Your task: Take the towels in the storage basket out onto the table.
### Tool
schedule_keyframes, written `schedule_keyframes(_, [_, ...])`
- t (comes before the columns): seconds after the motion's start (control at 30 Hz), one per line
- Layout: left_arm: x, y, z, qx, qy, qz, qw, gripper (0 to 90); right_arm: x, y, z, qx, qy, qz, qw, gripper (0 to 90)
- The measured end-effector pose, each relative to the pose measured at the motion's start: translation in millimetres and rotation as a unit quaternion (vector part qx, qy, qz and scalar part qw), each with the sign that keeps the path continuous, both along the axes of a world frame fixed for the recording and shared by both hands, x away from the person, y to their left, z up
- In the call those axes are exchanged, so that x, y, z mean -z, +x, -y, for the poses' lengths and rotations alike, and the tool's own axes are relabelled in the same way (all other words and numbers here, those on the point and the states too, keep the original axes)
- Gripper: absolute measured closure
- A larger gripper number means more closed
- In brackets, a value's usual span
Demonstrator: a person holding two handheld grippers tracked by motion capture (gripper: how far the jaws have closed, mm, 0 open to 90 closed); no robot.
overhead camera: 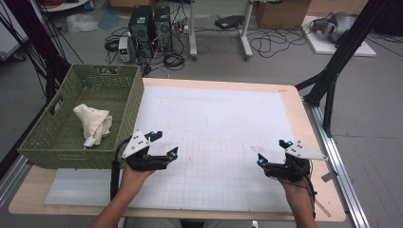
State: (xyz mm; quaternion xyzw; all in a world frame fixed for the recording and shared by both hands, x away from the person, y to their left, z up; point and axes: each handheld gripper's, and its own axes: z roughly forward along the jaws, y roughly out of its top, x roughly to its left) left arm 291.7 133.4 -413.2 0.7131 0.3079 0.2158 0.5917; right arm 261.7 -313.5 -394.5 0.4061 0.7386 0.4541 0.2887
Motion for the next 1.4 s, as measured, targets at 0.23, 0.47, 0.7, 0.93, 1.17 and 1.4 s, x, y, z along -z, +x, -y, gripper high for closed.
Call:
schedule_keyframes(0.23, [0.2, 0.8, 0.2, -0.001, -0.001, -0.004, 1.0, 17.8, 0.2, 0.2, 0.3, 0.0, 0.006, -0.002, 1.0, 8.0])
schedule_keyframes(0.47, [0.8, 1.9, 2.5, -0.001, 0.001, -0.006, 1.0, 17.8, 2.4, 2.4, 1.3, -0.003, 0.009, -0.004, 0.9999, 8.0])
schedule_keyframes(0.7, [-0.1, 3.1, 4.1, 0.006, 0.007, -0.004, 1.0, 17.9, 3.8, -0.3, 2.6, -0.008, 0.005, -0.004, 0.9999, 8.0])
schedule_keyframes(0.93, [-0.6, 4.3, 6.6, 0.01, 0.001, -0.008, 0.9999, 18.0, 2.0, -5.6, 5.4, -0.003, 0.011, -0.001, 0.9999, 8.0])
schedule_keyframes(1.17, [-5.8, 4.1, 8.4, 0.014, -0.004, -0.012, 0.9998, 18.0, 2.5, -6.2, 5.6, -0.005, 0.012, -0.002, 0.9999, 8.0])
schedule_keyframes(1.4, [-19.3, 5.9, 5.2, 0.016, -0.004, -0.014, 0.9998, 18.4, 2.2, -6.8, 4.1, -0.008, 0.01, -0.002, 0.9999, 8.0])
